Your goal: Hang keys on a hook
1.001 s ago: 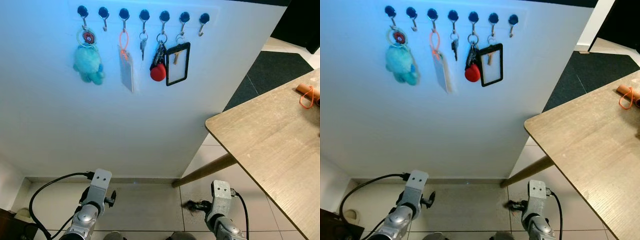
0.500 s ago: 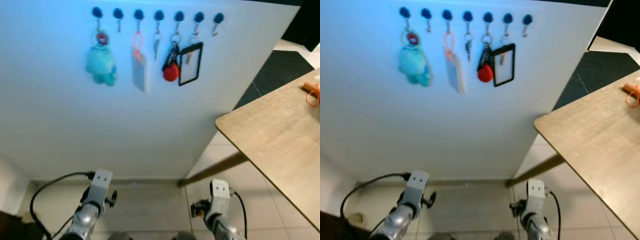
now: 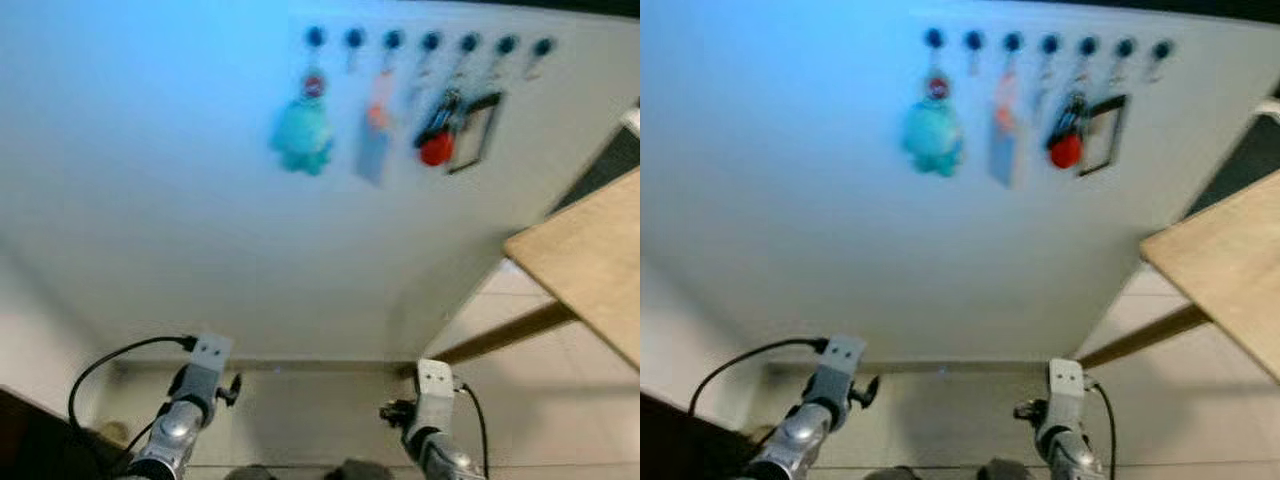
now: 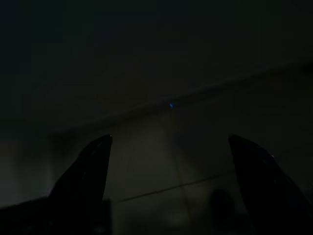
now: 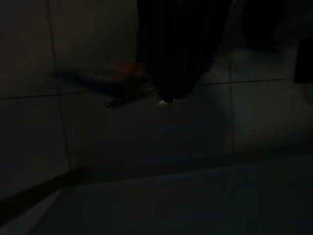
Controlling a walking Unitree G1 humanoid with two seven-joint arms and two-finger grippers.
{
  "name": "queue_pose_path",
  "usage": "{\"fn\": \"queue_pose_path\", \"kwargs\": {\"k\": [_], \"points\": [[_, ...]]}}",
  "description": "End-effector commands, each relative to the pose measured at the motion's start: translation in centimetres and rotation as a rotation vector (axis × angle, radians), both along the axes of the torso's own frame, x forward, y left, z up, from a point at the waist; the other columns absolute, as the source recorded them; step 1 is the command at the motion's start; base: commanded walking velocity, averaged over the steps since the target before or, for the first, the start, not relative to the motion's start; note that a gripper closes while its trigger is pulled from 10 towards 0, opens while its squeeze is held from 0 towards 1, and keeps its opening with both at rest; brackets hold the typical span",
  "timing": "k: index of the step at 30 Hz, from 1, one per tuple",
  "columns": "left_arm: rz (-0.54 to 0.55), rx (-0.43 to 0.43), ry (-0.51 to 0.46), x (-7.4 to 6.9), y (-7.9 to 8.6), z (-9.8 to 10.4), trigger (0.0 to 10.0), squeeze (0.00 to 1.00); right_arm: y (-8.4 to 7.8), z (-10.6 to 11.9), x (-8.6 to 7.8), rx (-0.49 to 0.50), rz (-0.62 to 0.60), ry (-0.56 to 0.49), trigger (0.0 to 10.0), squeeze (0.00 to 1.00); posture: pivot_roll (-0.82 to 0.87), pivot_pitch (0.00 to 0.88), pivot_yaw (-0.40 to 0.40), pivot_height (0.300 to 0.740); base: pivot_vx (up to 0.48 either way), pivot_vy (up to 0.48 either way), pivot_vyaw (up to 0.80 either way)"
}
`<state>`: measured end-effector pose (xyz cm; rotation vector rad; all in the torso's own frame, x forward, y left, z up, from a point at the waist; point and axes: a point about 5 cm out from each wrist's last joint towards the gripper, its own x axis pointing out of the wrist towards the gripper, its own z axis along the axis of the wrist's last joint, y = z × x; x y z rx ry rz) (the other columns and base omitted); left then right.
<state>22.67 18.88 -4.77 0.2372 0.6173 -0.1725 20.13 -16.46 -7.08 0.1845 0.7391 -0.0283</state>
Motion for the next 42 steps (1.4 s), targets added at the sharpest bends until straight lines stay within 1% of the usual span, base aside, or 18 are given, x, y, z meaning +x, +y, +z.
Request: {"fn": "queue_pose_path", "kwargs": {"k": [1, 2, 3, 9, 16, 18, 19, 22, 24, 27, 37, 42], "points": [[-0.029, -0.006, 0.022, -0.5, -0.4, -0.4, 10.0, 0.00, -0.4, -0.1, -0.2, -0.003, -0.018, 0.001, 10.0, 0.00, 0.07, 0.074, -0.052, 0.740, 0.000, 0.000, 0.00], [-0.029, -0.006, 0.022, -0.5, -0.4, -0.4, 10.0, 0.00, -0.4, -0.1, -0.2, -0.003, -0.018, 0.001, 10.0, 0.00, 0.07, 0.074, -0.052, 0.740, 0.000, 0.000, 0.00], [-0.052, 0.001, 0.020, -0.5, -0.5, -0.4, 10.0, 0.00, -0.4, -0.1, -0.2, -0.002, -0.019, 0.002, 10.0, 0.00, 0.07, 0.074, -0.052, 0.740, 0.000, 0.000, 0.00], [-0.077, 0.009, 0.018, -0.6, -0.6, -0.4, 10.0, 0.00, -0.4, -0.2, -0.4, -0.001, -0.023, 0.006, 10.0, 0.00, 0.07, 0.076, -0.051, 0.740, 0.000, -0.440, 0.00], [-0.087, 0.009, 0.019, -0.6, -0.7, -0.4, 10.0, 0.00, -0.5, -0.3, -0.6, -0.001, -0.026, 0.010, 10.0, 0.00, 0.07, 0.077, -0.051, 0.740, 0.000, -0.480, 0.00], [-0.071, 0.001, 0.016, -0.6, -0.7, -0.4, 10.0, 0.00, -0.5, -0.3, -0.6, -0.001, -0.025, 0.010, 10.0, 0.00, 0.07, 0.077, -0.051, 0.740, 0.000, -0.480, 0.00], [-0.044, -0.003, 0.019, -0.5, -0.6, -0.4, 10.0, 0.00, -0.5, -0.3, -0.6, -0.001, -0.025, 0.009, 10.0, 0.00, 0.07, 0.077, -0.051, 0.740, 0.000, 0.000, 0.00], [-0.013, 0.005, 0.014, -0.4, -0.3, -0.3, 10.0, 0.00, -0.5, -0.2, -0.5, -0.001, -0.024, 0.008, 10.0, 0.00, 0.07, 0.077, -0.053, 0.740, 0.000, 0.000, 0.00], [-0.017, 0.041, -0.007, -0.2, 0.0, -0.1, 10.0, 0.00, -0.4, 0.0, -0.2, -0.002, 0.001, -0.009, 10.0, 0.00, 0.06, 0.076, -0.053, 0.740, 0.000, 0.000, 0.00], [-0.017, 0.046, -0.005, -0.2, 0.2, -0.1, 10.0, 0.00, -0.1, 0.2, 0.1, -0.009, 0.041, -0.026, 10.0, 0.00, 0.06, 0.075, -0.053, 0.740, 0.000, 0.000, 0.00], [0.007, 0.033, 0.006, -0.1, 0.4, -0.1, 10.0, 0.00, 0.0, 0.3, 0.4, -0.012, 0.048, -0.035, 10.0, 0.00, 0.06, 0.074, -0.054, 0.740, 0.000, 0.000, 0.00], [-0.002, 0.015, 0.009, -0.1, 0.1, -0.2, 10.0, 0.00, 0.0, 0.2, 0.2, -0.013, 0.051, -0.030, 10.0, 0.00, 0.06, 0.072, -0.053, 0.740, 0.000, 0.470, 0.00]]}}
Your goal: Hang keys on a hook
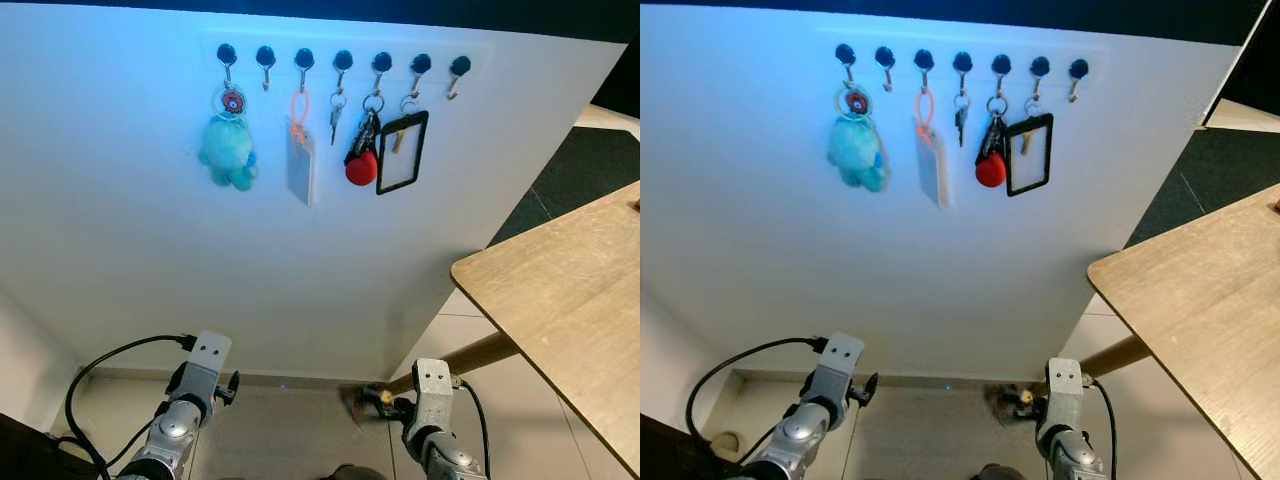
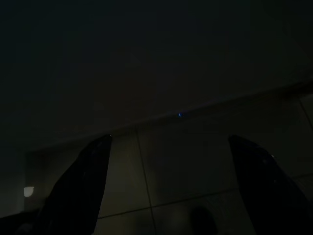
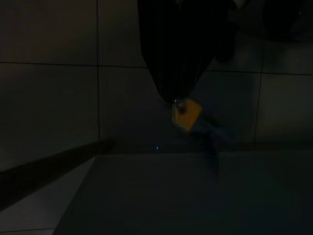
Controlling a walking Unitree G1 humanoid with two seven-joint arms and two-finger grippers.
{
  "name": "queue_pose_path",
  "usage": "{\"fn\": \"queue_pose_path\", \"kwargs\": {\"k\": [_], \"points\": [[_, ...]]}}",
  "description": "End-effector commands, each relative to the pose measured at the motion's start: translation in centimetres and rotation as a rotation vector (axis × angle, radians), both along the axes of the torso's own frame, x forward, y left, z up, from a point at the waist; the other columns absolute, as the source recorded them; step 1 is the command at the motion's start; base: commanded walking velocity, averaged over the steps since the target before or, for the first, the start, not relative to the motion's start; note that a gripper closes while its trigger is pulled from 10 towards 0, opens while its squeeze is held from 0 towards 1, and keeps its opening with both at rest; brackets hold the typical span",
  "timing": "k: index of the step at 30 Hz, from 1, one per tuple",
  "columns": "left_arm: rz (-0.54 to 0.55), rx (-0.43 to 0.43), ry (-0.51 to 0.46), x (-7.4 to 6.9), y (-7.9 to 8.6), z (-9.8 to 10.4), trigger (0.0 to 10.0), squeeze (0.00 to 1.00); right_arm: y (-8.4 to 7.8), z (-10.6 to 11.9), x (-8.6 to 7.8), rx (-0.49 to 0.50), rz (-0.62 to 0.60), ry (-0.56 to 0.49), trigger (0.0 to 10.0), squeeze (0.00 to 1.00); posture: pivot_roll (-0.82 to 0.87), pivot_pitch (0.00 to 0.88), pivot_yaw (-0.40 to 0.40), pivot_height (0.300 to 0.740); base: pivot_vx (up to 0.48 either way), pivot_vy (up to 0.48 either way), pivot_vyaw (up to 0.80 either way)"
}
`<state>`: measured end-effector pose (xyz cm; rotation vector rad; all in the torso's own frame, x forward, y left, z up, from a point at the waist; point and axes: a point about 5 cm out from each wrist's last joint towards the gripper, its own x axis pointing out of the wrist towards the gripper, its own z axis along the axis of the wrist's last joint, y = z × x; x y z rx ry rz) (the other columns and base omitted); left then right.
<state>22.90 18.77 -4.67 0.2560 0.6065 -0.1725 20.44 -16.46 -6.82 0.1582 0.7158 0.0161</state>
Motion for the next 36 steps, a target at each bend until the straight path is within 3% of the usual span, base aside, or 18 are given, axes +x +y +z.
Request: {"fn": "queue_pose_path", "kwargs": {"k": [1, 6, 14, 16, 29, 36], "points": [[0.003, -0.001, 0.020, -0.3, 0.2, -0.3, 10.0, 0.00, 0.0, 0.0, -0.1, -0.004, 0.003, -0.002, 10.0, 0.00, 0.06, 0.071, -0.053, 0.740, 0.000, 0.480, 0.00], [-0.006, -0.007, 0.011, -0.2, 0.1, -0.2, 10.0, 0.00, 0.0, 0.0, -0.1, -0.005, 0.002, -0.001, 10.0, 0.00, 0.06, 0.070, -0.053, 0.740, 0.000, 0.480, 0.00], [-0.017, -0.046, -0.018, 0.0, -0.1, 0.2, 10.0, 0.00, -0.1, 0.0, -0.1, -0.004, -0.003, -0.001, 10.0, 0.00, 0.06, 0.069, -0.052, 0.740, 0.000, 0.000, 0.00], [-0.078, -0.027, -0.025, 0.0, -0.5, 0.2, 10.0, 0.00, -0.1, 0.0, -0.1, -0.003, -0.004, 0.000, 10.0, 0.00, 0.06, 0.069, -0.052, 0.740, 0.000, 0.000, 0.00], [-0.103, -0.027, -0.042, -0.1, -0.8, 0.3, 10.0, 0.00, -0.1, -0.1, -0.2, -0.001, -0.008, 0.004, 10.0, 0.00, 0.06, 0.063, -0.050, 0.740, 0.000, -0.470, 0.00], [-0.072, -0.039, -0.033, 0.0, -0.5, 0.2, 10.0, 0.00, -0.1, -0.1, -0.3, -0.001, -0.008, 0.004, 10.0, 0.00, 0.06, 0.062, -0.050, 0.740, 0.000, 0.000, 0.00]]}}
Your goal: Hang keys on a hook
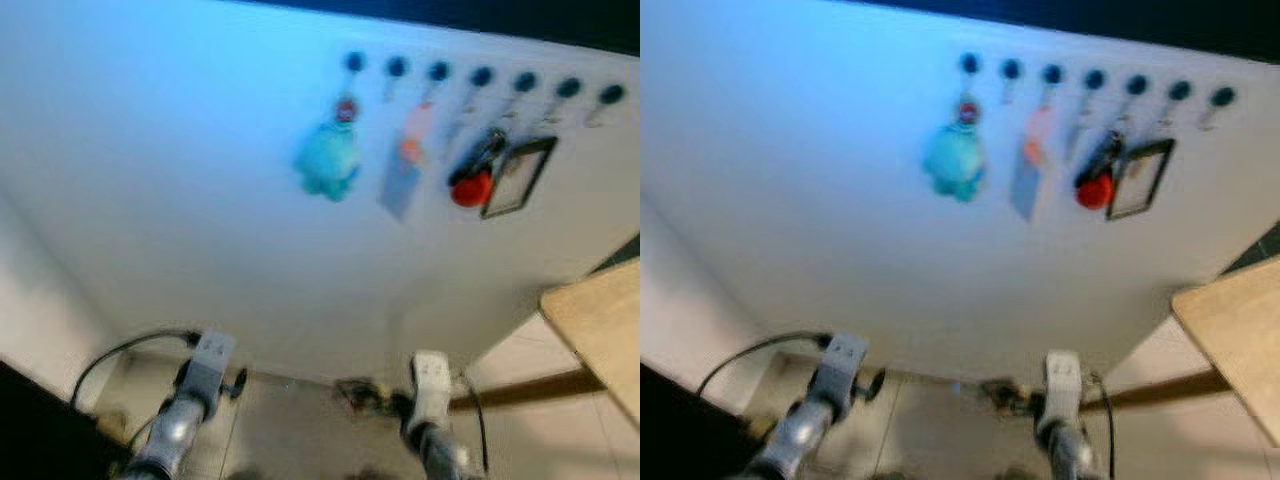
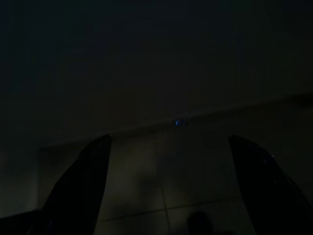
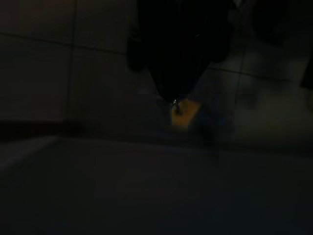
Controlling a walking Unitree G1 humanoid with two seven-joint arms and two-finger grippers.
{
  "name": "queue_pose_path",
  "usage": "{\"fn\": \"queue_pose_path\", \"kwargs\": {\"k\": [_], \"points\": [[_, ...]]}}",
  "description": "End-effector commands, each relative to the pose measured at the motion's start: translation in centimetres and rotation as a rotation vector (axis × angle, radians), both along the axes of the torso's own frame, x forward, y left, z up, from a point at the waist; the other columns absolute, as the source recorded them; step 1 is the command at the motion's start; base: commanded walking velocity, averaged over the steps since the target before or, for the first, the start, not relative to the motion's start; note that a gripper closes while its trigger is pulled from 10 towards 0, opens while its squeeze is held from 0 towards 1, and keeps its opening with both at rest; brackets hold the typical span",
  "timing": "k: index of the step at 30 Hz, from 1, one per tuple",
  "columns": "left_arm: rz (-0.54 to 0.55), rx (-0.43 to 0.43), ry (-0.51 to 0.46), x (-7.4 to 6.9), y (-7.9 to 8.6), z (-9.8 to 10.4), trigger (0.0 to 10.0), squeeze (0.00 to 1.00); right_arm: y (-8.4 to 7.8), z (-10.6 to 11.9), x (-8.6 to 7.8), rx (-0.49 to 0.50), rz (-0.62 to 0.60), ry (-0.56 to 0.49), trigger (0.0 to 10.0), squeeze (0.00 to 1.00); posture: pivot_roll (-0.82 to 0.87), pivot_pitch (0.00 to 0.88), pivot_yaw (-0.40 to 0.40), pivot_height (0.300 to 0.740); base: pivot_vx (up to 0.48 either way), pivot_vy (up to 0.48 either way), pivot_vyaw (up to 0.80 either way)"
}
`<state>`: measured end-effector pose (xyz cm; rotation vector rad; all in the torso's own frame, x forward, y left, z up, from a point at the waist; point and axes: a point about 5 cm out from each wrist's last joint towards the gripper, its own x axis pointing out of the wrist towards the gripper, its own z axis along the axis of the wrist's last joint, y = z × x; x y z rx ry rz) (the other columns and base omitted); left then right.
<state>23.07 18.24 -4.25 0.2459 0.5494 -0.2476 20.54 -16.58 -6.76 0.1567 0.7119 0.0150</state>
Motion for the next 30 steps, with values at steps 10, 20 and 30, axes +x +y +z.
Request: {"fn": "queue_pose_path", "kwargs": {"k": [10, 20, 30], "points": [[-0.006, 0.043, -0.092, 0.7, 1.4, 1.2, 10.0, 0.00, 1.9, 2.1, 2.2, -0.062, 0.263, -0.189, 10.0, 0.00, 0.05, 0.060, -0.047, 0.740, 0.000, 0.000, 0.00], [-0.278, -0.071, -0.394, 2.1, 1.8, 6.9, 10.0, 0.00, 4.2, 11.2, 6.1, 0.029, 0.548, -0.674, 10.0, 0.00, 0.04, 0.083, -0.052, 0.740, 0.000, 0.000, 0.00], [-0.438, -0.192, -0.581, 2.0, 2.1, 14.0, 10.0, 0.00, 6.1, 21.3, 6.7, 0.076, 0.744, -0.944, 10.0, 0.00, 0.05, 0.092, -0.060, 0.740, 0.000, 0.000, 0.00]]}}
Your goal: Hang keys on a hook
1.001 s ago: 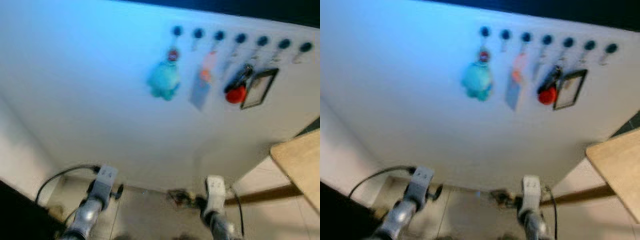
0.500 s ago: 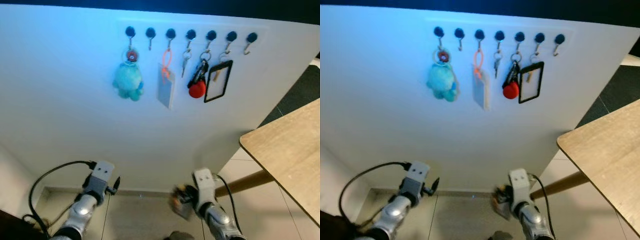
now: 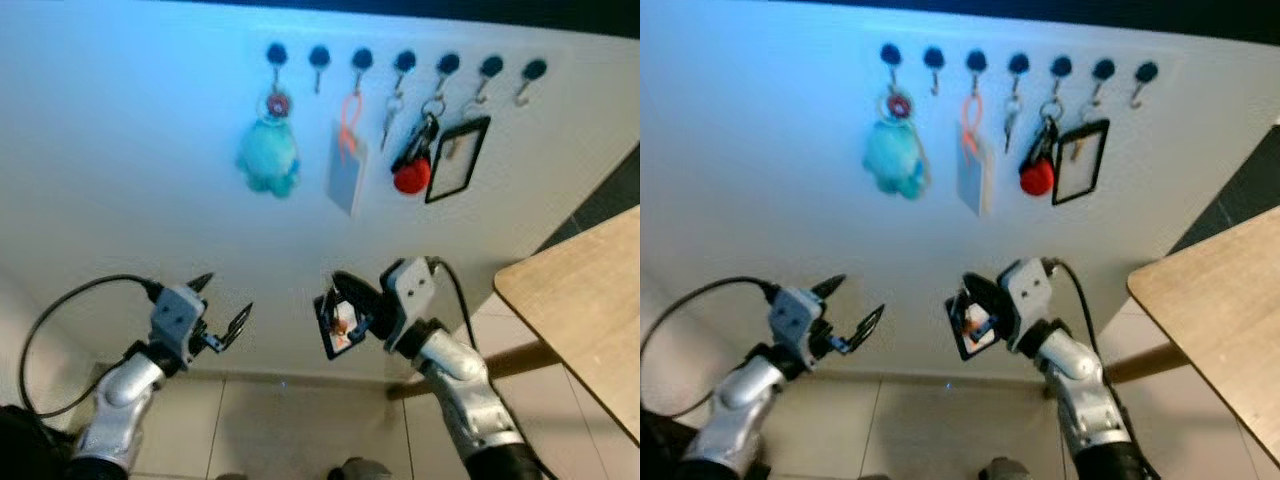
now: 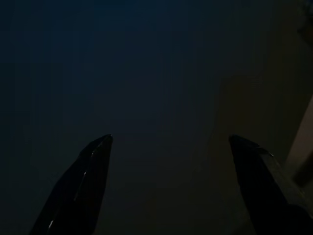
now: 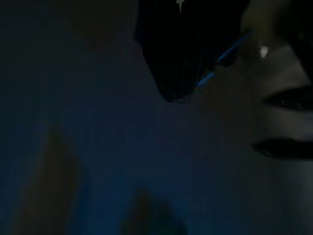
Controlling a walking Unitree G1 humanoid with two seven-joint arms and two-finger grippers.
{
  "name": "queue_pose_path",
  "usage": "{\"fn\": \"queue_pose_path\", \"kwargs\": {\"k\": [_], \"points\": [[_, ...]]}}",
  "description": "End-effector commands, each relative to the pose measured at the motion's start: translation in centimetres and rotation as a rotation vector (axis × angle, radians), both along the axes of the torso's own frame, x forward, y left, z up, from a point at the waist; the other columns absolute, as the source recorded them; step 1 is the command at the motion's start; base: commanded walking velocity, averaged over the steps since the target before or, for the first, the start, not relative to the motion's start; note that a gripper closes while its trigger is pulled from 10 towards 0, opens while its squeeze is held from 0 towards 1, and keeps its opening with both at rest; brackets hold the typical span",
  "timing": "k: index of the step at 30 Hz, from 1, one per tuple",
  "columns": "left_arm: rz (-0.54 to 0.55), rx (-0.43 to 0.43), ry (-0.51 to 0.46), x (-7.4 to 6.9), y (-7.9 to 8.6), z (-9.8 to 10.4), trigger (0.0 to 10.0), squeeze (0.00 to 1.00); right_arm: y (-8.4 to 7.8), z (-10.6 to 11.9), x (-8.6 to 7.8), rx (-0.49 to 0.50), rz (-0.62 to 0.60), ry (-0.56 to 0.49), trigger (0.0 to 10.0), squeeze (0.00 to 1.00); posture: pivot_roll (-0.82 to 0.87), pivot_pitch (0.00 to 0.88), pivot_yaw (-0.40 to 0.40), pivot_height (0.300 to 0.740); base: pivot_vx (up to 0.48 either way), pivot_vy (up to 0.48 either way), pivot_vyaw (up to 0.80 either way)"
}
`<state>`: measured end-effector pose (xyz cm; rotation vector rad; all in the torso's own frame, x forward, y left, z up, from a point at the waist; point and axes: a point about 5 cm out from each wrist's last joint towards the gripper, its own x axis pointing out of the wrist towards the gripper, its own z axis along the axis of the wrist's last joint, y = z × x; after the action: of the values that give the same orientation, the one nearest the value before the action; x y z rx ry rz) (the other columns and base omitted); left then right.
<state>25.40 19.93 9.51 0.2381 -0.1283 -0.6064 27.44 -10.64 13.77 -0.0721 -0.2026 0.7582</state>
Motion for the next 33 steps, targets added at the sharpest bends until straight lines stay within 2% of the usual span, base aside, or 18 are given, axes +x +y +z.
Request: {"fn": "queue_pose_path", "kwargs": {"k": [1, 3, 4, 7, 11, 12, 13, 16, 17, 19, 26, 29, 30, 33], "points": [[-0.027, 0.004, 0.005, -0.4, 0.6, 0.9, 10.0, 0.00, 0.3, 1.5, -0.1, 0.029, 0.031, -0.009, 10.0, 0.00, 0.05, 0.092, -0.060, 0.740, 0.000, 0.000, 0.00], [-0.039, -0.002, -0.017, -0.5, 0.8, 2.0, 10.0, 0.00, 0.3, 3.0, -0.3, 0.050, 0.042, -0.025, 10.0, 0.00, 0.05, 0.095, -0.062, 0.740, 0.000, 0.000, 0.00], [-0.039, -0.002, -0.017, -0.5, 0.8, 2.0, 10.0, 0.00, 0.3, 3.0, -0.3, 0.050, 0.042, -0.025, 10.0, 0.00, 0.05, 0.095, -0.062, 0.740, 0.000, 0.000, 0.00], [-0.051, -0.013, -0.056, -0.7, 1.4, 4.4, 10.0, 0.00, 0.1, 6.0, -0.5, 0.090, 0.018, -0.092, 10.0, 0.00, 0.04, 0.099, -0.066, 0.740, 0.000, 0.000, 0.00], [-0.059, -0.022, -0.068, -0.8, 1.5, 5.7, 10.0, 0.00, -0.1, 7.6, -0.7, 0.114, -0.008, -0.121, 10.0, 0.00, 0.04, 0.104, -0.069, 0.740, 0.000, 0.000, 0.00], [-0.077, -0.031, -0.088, -0.7, 1.2, 7.3, 10.0, 0.00, 0.0, 9.2, -1.0, 0.146, -0.025, -0.150, 10.0, 0.00, 0.04, 0.104, -0.069, 0.740, 0.000, 0.000, 0.00], [-0.077, -0.031, -0.088, -0.7, 1.2, 7.3, 10.0, 0.00, 0.0, 9.2, -1.0, 0.146, -0.025, -0.150, 10.0, 0.00, 0.04, 0.104, -0.069, 0.740, 0.000, 0.000, 0.00], [-0.097, -0.053, -0.122, -0.2, 0.8, 9.0, 10.0, 0.00, 0.6, 11.1, -1.4, 0.164, -0.012, -0.198, 10.0, 0.00, 0.04, 0.109, -0.064, 0.740, 0.000, 0.000, 0.00], [-0.097, -0.053, -0.122, -0.2, 0.8, 9.0, 10.0, 0.00, 0.6, 11.1, -1.4, 0.164, -0.012, -0.198, 10.0, 0.00, 0.04, 0.109, -0.064, 0.740, 0.000, 0.000, 0.00], [-0.085, -0.100, -0.146, 0.3, 0.7, 10.0, 10.0, 0.00, 0.7, 12.3, -1.4, 0.162, -0.015, -0.239, 10.0, 0.00, 0.04, 0.109, -0.061, 0.740, 0.000, 0.000, 0.00], [-0.077, -0.151, -0.162, 0.5, -0.1, 11.3, 10.0, 0.00, 0.9, 13.5, -1.4, 0.146, -0.047, -0.240, 10.0, 0.00, 0.04, 0.111, -0.060, 0.740, 0.000, 0.000, 0.00], [-0.086, -0.179, -0.165, 0.8, -1.4, 11.9, 10.0, 0.00, 1.1, 13.1, -0.9, 0.136, -0.073, -0.207, 10.0, 0.00, 0.04, 0.114, -0.062, 0.740, 0.000, 0.000, 0.00], [-0.086, -0.179, -0.165, 0.8, -1.4, 11.9, 10.0, 0.00, 1.1, 13.1, -0.9, 0.136, -0.073, -0.207, 10.0, 0.00, 0.04, 0.114, -0.062, 0.740, 0.000, 0.000, 0.00], [-0.097, -0.203, -0.206, 1.0, -2.4, 13.0, 10.0, 0.00, 1.6, 13.9, -0.2, 0.144, -0.086, -0.214, 10.0, 0.00, 0.04, 0.110, -0.061, 0.740, 0.000, 0.000, 0.00]]}}
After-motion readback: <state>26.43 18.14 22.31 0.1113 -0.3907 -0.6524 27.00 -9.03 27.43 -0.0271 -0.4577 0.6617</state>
